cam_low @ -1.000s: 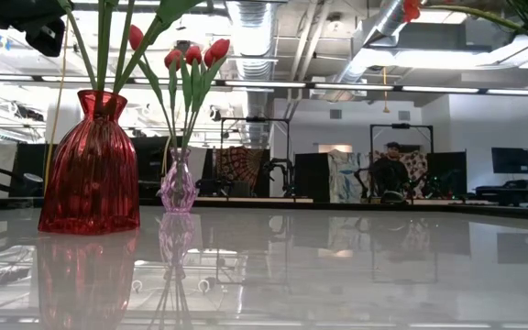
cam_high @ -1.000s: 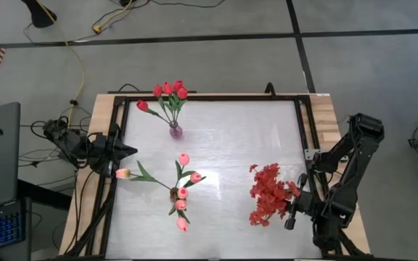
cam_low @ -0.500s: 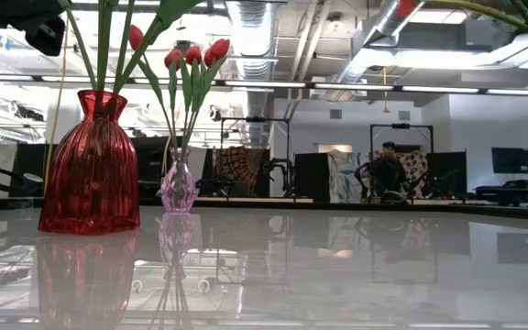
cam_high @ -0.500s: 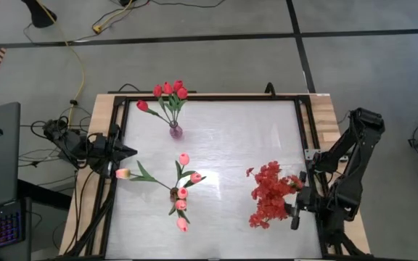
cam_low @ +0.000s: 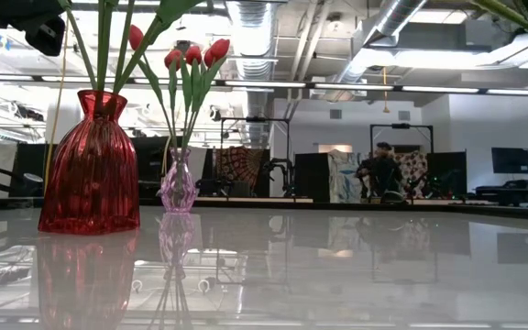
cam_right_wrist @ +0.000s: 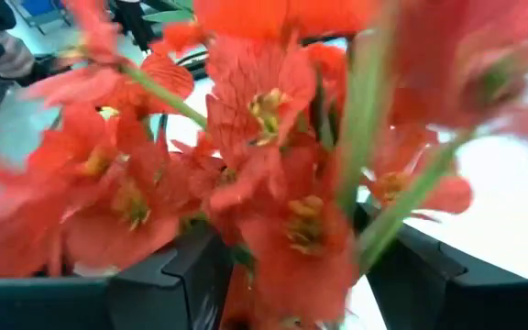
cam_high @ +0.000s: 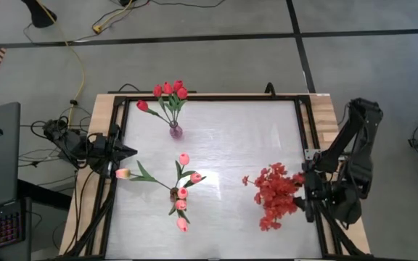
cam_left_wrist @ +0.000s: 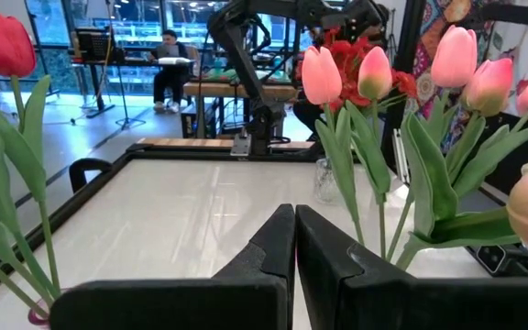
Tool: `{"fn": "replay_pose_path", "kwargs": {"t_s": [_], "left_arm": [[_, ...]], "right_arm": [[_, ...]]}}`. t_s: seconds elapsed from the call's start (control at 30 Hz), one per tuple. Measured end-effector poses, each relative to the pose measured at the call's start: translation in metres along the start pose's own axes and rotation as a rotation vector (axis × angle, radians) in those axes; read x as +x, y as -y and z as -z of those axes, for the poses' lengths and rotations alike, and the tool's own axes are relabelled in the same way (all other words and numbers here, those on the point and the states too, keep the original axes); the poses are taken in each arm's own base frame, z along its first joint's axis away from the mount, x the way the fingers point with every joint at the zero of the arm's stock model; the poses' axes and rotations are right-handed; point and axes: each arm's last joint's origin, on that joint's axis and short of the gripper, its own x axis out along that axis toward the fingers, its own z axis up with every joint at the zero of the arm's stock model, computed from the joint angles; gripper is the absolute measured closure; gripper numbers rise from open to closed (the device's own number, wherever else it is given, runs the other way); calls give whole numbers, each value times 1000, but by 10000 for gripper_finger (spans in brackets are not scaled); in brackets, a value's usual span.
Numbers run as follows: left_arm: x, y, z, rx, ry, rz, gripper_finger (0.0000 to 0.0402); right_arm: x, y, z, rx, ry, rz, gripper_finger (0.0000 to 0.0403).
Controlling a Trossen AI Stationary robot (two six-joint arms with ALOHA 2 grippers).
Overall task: Sort flowers into vase by color
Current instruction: Put the red flowers into the transparent vase
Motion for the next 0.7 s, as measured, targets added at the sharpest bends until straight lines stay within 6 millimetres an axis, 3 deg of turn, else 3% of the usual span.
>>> {"fn": "replay_pose_path", "kwargs": {"t_s": [0.4, 0.7], "left_arm": [[0, 0, 0, 0, 0, 1, 401], [0, 0, 0, 0, 0, 0, 401]], "right_arm": [[-9, 26, -9, -24, -101, -2, 154], [-14, 40, -19, 107, -231, -95, 154]]}}
